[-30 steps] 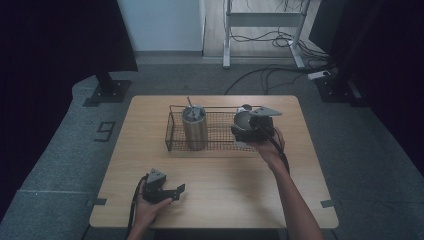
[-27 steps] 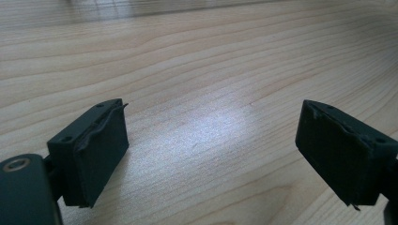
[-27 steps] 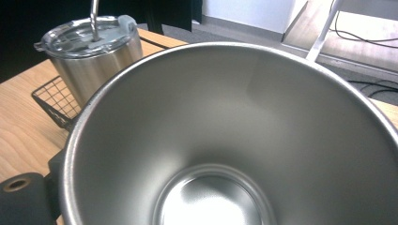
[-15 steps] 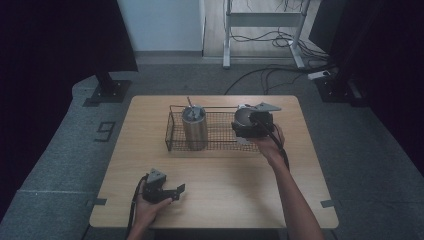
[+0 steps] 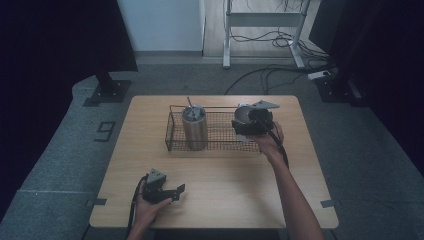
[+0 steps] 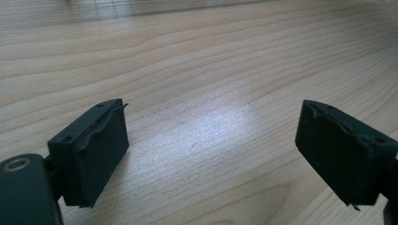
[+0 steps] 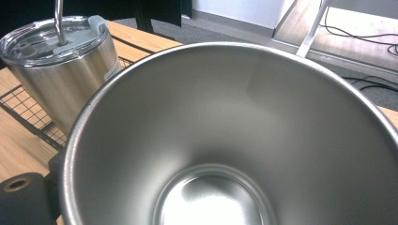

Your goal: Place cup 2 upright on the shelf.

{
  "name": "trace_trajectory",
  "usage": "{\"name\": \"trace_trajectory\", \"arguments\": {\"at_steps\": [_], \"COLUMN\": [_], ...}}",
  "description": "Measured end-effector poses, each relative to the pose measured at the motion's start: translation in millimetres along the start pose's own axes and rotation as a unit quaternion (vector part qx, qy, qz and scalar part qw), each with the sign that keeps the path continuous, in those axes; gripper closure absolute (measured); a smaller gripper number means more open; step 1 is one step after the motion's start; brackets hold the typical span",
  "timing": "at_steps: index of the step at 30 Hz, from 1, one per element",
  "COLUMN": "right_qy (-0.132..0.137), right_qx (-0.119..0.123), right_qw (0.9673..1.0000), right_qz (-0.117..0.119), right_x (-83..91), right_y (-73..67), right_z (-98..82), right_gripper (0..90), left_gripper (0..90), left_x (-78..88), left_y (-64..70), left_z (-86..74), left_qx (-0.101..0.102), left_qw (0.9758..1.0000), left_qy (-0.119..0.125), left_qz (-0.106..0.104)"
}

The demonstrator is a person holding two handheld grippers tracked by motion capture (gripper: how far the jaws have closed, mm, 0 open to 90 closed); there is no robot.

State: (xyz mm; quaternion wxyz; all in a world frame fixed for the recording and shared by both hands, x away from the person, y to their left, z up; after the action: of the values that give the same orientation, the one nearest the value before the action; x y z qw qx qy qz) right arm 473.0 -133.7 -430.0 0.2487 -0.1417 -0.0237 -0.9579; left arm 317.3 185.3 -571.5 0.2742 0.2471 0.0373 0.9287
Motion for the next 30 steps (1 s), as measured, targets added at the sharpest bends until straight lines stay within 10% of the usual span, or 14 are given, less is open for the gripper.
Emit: {"name": "trace_trajectory", "arguments": {"at_steps": [30], "right_qy": [-0.006], "right_qx": [0.000], "right_qw": [1.0000], "right_qz": [-0.007], "right_x": [-22.9], "right_y": [8.2], "right_z": [3.2], "right_gripper": [6.8], "left_gripper": [10.0], "left_x": [0.7], "left_y": [-1.9], "left_z": [0.1], "left_qx": [0.001], "left_qw": [1.0000], "left_qy": [-0.001], "left_qz": [-0.002]}}
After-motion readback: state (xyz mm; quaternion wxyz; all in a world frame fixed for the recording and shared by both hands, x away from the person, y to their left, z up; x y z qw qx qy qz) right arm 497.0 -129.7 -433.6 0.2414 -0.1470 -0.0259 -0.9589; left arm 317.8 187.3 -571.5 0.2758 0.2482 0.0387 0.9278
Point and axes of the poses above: each handheld gripper's, and its own axes: x roughly backward along the jaws, z roughly out of its top, y roughly to its right, the point moved 4 cm from there along -x, roughly forward along the jaws, and after that the axes turned 14 degrees about y, right-handed, at the moved point
